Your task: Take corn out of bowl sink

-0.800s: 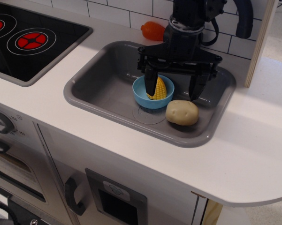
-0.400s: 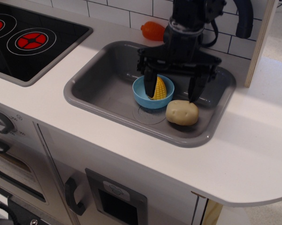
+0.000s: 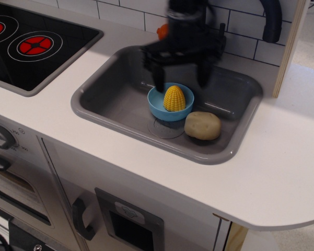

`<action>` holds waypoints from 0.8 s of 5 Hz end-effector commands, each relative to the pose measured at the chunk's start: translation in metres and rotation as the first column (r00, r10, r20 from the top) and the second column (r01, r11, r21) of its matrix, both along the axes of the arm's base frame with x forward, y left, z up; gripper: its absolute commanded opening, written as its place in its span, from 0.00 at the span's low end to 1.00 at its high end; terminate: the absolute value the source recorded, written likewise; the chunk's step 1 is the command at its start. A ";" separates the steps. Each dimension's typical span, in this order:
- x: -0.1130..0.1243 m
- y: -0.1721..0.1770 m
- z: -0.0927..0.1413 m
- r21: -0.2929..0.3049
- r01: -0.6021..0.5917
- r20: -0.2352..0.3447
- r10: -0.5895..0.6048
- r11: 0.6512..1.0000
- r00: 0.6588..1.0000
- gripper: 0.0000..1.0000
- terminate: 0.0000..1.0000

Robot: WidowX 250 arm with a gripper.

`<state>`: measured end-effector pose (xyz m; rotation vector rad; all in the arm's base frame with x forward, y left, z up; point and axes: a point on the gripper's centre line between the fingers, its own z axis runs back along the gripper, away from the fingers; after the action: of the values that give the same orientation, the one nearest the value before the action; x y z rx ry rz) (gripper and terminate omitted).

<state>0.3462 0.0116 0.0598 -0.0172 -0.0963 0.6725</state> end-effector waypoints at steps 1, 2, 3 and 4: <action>0.031 0.025 -0.001 0.033 -0.061 0.113 0.057 0.998 0.992 1.00 0.00; 0.042 0.025 -0.016 0.035 -0.077 0.093 0.074 0.996 0.993 1.00 0.00; 0.046 0.024 -0.028 0.051 -0.070 0.071 0.066 0.996 0.995 1.00 0.00; 0.048 0.025 -0.036 0.088 -0.044 0.072 0.038 0.995 0.997 1.00 0.00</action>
<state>0.3853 0.0345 0.0058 0.0607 -0.1401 0.7111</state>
